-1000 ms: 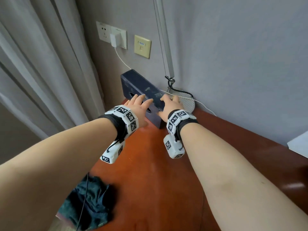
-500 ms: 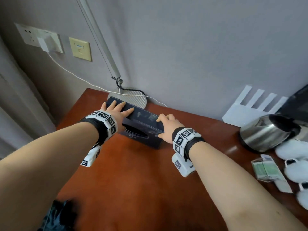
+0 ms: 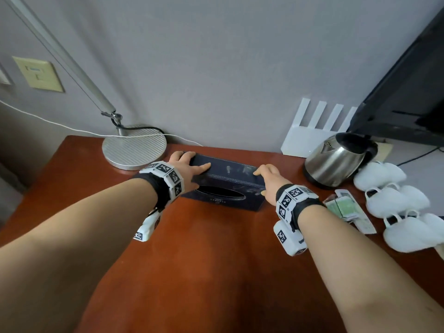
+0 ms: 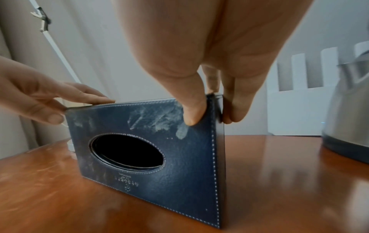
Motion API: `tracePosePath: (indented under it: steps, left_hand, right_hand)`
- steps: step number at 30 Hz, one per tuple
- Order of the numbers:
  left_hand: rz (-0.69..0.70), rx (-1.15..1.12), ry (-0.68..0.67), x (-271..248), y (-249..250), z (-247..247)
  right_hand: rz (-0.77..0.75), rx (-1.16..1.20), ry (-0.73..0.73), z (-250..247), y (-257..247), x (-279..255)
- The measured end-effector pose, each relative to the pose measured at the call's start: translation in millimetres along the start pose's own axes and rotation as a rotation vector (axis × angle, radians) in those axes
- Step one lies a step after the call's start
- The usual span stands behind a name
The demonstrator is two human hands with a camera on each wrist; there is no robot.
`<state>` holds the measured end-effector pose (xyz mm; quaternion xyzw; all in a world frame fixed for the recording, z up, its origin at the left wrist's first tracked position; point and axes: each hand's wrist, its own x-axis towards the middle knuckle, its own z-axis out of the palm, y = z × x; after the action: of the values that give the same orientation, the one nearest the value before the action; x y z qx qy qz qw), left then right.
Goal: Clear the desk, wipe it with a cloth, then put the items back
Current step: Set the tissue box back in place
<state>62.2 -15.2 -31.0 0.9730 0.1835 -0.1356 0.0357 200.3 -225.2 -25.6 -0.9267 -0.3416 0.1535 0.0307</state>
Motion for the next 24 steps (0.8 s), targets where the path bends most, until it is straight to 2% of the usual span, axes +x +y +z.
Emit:
tracePosePath:
  steps: [7,12,16,21,24]
  left_hand:
    - [0.033,0.000,-0.037,32,51,-12]
    - [-0.008,0.014,-0.117,58,85,-27]
    - [0.017,-0.018,-0.139,82,100,-31]
    - [0.006,-0.162,-0.072,120,92,-34]
    - [-0.028,-0.258,-0.003,136,87,-38]
  right_hand:
    - [0.036,0.109,-0.005,-6,62,12]
    - [0.050,0.151,0.040,-15,97,29]
    - [0.054,0.187,0.071,-22,120,48]
    - [0.012,0.284,0.037,-33,138,83]
    - [0.023,0.333,0.072,-36,139,100]
